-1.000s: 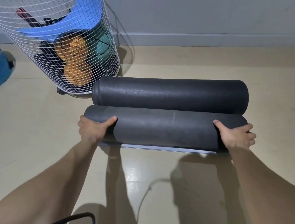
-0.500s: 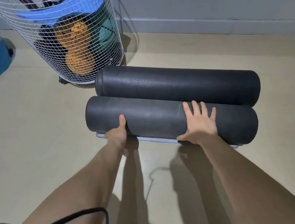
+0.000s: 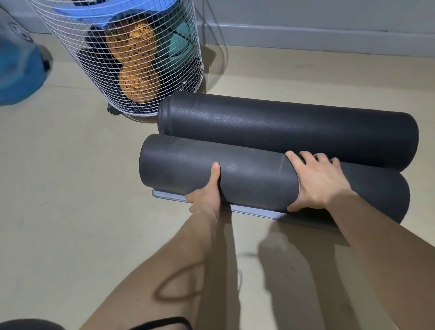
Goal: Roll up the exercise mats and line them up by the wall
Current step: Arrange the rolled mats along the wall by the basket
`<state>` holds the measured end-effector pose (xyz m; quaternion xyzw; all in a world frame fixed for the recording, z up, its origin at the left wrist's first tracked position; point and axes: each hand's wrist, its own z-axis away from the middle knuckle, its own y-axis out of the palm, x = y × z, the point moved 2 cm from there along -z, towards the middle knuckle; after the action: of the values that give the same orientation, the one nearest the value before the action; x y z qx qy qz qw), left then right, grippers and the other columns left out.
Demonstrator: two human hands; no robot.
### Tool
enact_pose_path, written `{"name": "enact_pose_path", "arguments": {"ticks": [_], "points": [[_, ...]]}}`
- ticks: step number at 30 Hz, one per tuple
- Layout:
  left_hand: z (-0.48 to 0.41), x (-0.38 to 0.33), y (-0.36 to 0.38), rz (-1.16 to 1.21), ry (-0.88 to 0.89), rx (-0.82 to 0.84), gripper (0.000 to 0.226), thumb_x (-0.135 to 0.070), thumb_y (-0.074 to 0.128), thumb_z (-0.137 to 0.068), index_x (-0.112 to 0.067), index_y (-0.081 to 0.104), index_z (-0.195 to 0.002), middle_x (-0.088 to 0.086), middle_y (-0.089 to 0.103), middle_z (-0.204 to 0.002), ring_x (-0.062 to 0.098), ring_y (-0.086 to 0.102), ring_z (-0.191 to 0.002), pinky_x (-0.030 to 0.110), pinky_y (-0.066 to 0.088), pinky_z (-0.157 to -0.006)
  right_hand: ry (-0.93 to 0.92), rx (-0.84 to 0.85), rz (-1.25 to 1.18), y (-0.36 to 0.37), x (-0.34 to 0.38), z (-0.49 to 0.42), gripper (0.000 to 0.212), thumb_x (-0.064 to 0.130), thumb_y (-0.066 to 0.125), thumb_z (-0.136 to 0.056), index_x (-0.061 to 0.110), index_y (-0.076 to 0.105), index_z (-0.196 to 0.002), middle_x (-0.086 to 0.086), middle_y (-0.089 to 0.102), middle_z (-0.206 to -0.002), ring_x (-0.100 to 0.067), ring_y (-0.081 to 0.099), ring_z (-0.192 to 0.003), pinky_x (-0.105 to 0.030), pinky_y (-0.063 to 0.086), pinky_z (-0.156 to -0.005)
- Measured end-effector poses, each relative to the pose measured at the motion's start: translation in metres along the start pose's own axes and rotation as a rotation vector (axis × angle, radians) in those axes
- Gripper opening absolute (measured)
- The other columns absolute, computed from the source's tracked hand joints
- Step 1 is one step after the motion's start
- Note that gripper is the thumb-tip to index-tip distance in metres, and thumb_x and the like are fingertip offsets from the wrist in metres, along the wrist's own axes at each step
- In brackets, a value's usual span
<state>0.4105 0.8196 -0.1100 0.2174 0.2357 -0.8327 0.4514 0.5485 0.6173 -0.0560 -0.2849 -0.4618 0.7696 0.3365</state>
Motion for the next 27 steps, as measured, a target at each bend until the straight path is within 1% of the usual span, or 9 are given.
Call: {"name": "enact_pose_path", "arguments": {"ticks": [3,7,11,13,15,19,22,24,27], "points": [[0.003,-0.002,-0.001,0.027,-0.003,-0.068,0.147,-0.093,0.071,-0.025,-0.019,0.029,-0.145,0.010,0.048,-0.131,0.036,0.052,-0.111,0.052,0.046,-0.105,-0.004,0.043,-0.019,-0.004,0.004,0.003,0.144,0.079,0.082,-0.043,0.030,0.010,-0.158,-0.002,0.044,-0.146,-0.034,0.046,-0.127,-0.053,0.042,-0.104],[0.008,-0.001,-0.021,-0.132,0.001,-0.112,0.135,-0.087,0.076,-0.049,-0.007,0.028,-0.146,0.014,0.048,-0.131,0.035,0.050,-0.105,0.047,0.047,-0.099,0.019,0.197,-0.157,-0.008,0.026,0.022,0.141,0.080,0.084,-0.041,0.032,0.016,-0.155,-0.001,0.047,-0.143,-0.033,0.046,-0.128,-0.050,0.046,-0.103],[0.006,-0.003,-0.066,-0.125,0.026,-0.095,0.132,-0.086,0.080,-0.031,-0.009,0.047,-0.133,0.006,0.063,-0.123,0.033,0.062,-0.106,0.048,0.051,-0.102,0.012,0.345,-0.263,0.013,0.078,0.062,0.129,0.092,0.071,-0.052,0.031,0.018,-0.152,-0.007,0.047,-0.141,-0.035,0.049,-0.127,-0.047,0.048,-0.099],[0.005,-0.009,-0.093,-0.199,0.045,-0.097,0.132,-0.087,0.080,-0.027,-0.015,0.054,-0.134,0.003,0.063,-0.126,0.031,0.062,-0.110,0.047,0.051,-0.104,0.009,0.438,-0.481,0.024,0.105,0.081,0.130,0.093,0.063,-0.062,0.033,0.003,-0.160,-0.010,0.042,-0.149,-0.037,0.048,-0.132,-0.049,0.046,-0.102],[0.005,-0.007,-0.116,-0.298,0.075,-0.094,0.130,-0.083,0.082,-0.037,-0.018,0.044,-0.143,0.003,0.051,-0.136,0.032,0.056,-0.119,0.051,0.048,-0.106,0.024,0.513,-0.762,0.031,0.135,0.093,0.128,0.086,0.068,-0.070,0.034,-0.003,-0.162,-0.007,0.036,-0.156,-0.033,0.045,-0.137,-0.041,0.042,-0.103],[0.003,0.016,-0.143,-0.309,0.142,0.126,0.131,-0.072,0.093,-0.041,-0.031,0.026,-0.147,-0.003,0.053,-0.139,0.025,0.060,-0.122,0.047,0.051,-0.105,0.071,0.346,-0.960,0.042,0.185,0.092,0.129,0.079,0.082,-0.059,0.023,0.021,-0.157,-0.001,0.045,-0.145,-0.025,0.050,-0.130,-0.033,0.044,-0.097],[0.003,0.032,-0.154,-0.305,0.159,0.140,0.107,-0.066,0.094,-0.046,-0.015,0.054,-0.131,-0.008,0.072,-0.119,0.014,0.070,-0.106,0.035,0.054,-0.100,0.071,0.410,-1.171,0.045,0.180,0.066,0.113,0.068,0.092,-0.044,0.036,0.041,-0.140,0.010,0.062,-0.129,-0.013,0.063,-0.111,-0.038,0.053,-0.098],[0.010,0.045,-0.156,-0.281,0.165,0.143,0.086,-0.067,0.092,-0.050,-0.022,0.069,-0.119,-0.013,0.077,-0.105,0.012,0.074,-0.098,0.035,0.058,-0.094,0.059,0.499,-1.272,0.045,0.173,0.058,0.105,0.057,0.097,-0.048,0.040,0.045,-0.138,0.015,0.066,-0.124,-0.010,0.067,-0.107,-0.037,0.054,-0.098],[0.018,0.052,-0.147,-0.230,0.117,0.203,0.096,-0.063,0.093,-0.055,-0.026,0.050,-0.132,-0.014,0.072,-0.115,0.014,0.071,-0.103,0.044,0.058,-0.094,0.057,0.423,-1.293,0.043,0.180,0.062,0.099,0.051,0.099,-0.051,0.042,0.046,-0.134,0.019,0.065,-0.118,-0.007,0.066,-0.103,-0.029,0.054,-0.082]]}}
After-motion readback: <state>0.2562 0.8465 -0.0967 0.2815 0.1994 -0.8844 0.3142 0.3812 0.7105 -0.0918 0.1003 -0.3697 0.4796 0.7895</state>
